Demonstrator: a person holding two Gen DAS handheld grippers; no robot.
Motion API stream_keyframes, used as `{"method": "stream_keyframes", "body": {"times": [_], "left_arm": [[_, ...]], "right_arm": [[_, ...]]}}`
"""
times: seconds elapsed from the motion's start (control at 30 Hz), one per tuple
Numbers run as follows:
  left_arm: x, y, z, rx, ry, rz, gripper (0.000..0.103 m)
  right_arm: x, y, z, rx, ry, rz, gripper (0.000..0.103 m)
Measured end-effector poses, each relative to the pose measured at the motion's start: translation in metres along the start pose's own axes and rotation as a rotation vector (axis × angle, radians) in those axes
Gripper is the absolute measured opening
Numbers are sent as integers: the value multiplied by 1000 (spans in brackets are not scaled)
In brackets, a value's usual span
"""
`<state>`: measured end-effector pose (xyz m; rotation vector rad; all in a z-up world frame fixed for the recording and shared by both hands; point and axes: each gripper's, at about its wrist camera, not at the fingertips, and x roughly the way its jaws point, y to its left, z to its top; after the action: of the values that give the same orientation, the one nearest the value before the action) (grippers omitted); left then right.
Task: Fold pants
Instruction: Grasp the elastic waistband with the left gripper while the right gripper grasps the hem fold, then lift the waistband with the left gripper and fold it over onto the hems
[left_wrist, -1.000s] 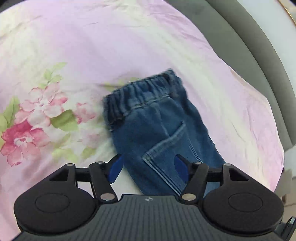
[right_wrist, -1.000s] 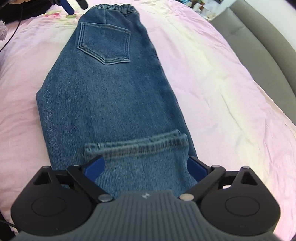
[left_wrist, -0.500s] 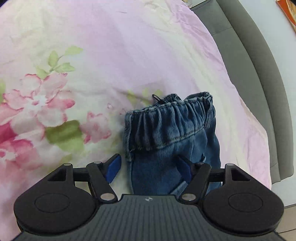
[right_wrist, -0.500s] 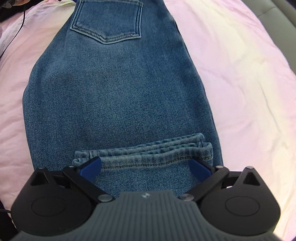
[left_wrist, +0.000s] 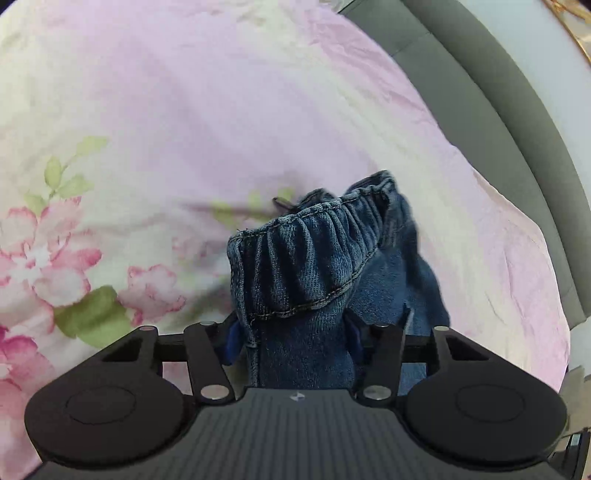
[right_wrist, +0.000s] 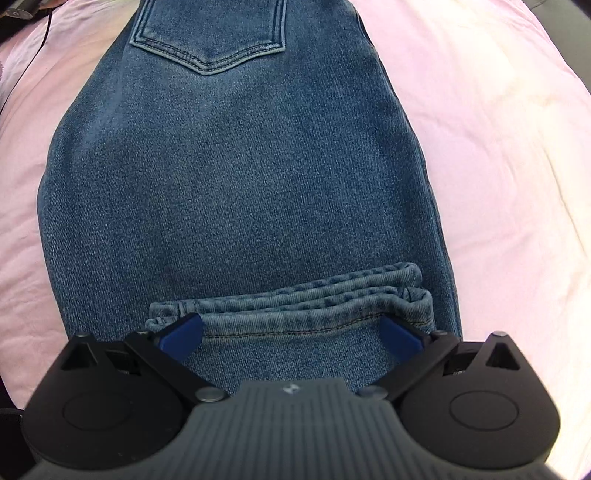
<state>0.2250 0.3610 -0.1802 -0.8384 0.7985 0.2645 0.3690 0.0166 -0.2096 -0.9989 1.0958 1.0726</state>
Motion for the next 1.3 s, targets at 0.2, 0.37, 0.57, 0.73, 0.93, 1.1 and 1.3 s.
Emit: {"method": "stream_keyframes", "body": {"times": [0.2, 0.37, 0.57, 0.73, 0.93, 1.1, 1.3], "left_arm": [[-40, -49, 3, 142, -67, -34, 57], [-71, -106, -4, 283, -102, -37, 54], [-96, -192, -37, 498, -159, 0, 52], [-105, -260, -83, 666, -183, -7, 49], [-93, -333, -156, 940, -207, -8, 48], [-58, -371, -229, 1150, -194, -1, 47], [-18, -386, -325, 1397, -137, 32, 47]], "right_arm": [[-2, 7, 0, 14, -3, -28, 98], [-7, 3, -9, 99, -20, -23, 98], [-25, 17, -19, 156, -64, -108, 96], [-56, 30, -55, 223, -119, -189, 91], [-92, 14, -138, 457, -142, -148, 90], [-104, 7, -211, 648, -162, -94, 82], [-102, 22, -261, 687, -164, -72, 82]]}}
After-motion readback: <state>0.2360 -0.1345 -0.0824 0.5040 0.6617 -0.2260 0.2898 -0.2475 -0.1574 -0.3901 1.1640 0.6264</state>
